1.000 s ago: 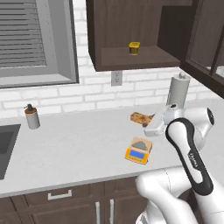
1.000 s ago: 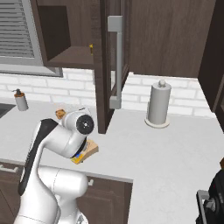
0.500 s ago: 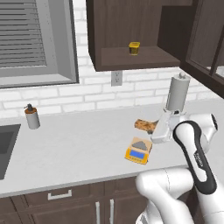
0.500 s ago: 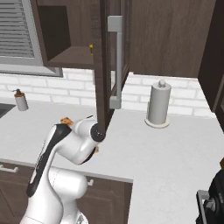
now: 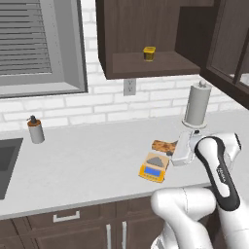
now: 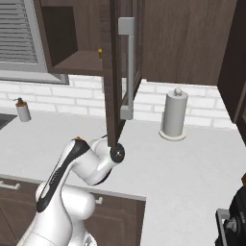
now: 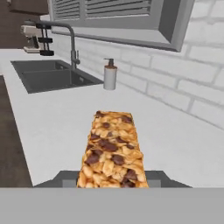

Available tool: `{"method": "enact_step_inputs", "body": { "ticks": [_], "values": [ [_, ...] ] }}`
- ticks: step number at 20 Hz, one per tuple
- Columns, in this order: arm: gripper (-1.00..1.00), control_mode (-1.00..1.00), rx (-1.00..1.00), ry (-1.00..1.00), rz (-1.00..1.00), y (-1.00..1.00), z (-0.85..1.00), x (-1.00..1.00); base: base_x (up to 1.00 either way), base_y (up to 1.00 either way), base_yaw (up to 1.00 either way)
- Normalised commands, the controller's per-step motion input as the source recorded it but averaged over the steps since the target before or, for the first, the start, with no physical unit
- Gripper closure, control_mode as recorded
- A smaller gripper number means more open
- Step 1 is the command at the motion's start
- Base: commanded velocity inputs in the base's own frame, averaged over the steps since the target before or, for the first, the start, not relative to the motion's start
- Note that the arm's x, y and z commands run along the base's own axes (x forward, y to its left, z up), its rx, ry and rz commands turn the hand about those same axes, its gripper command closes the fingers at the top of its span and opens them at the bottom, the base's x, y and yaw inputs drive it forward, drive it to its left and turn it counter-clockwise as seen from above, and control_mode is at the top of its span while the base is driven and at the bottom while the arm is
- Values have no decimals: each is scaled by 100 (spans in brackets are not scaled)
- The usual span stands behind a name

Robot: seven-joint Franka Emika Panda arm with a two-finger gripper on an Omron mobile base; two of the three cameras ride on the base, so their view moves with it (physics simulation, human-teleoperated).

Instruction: Pick the bar and place it on the digital scale for weighing, and close the cabinet.

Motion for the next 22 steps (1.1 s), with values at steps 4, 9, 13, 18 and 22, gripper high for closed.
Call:
{"method": "enact_step_inputs", "body": {
  "ticks": [4, 9, 13, 18, 22],
  "values": [
    [100, -100, 0, 7, 9, -26, -31, 11, 0, 0, 0],
    [100, -100, 0, 1, 10, -21, -30, 15, 0, 0, 0],
    [100, -100, 0, 0, 6, 0, -28, 28, 0, 0, 0],
    [100, -100, 0, 1, 7, -2, -31, 32, 0, 0, 0],
    [100, -100, 0, 5, 6, 0, -36, 34, 0, 0, 0]
  ]
}}
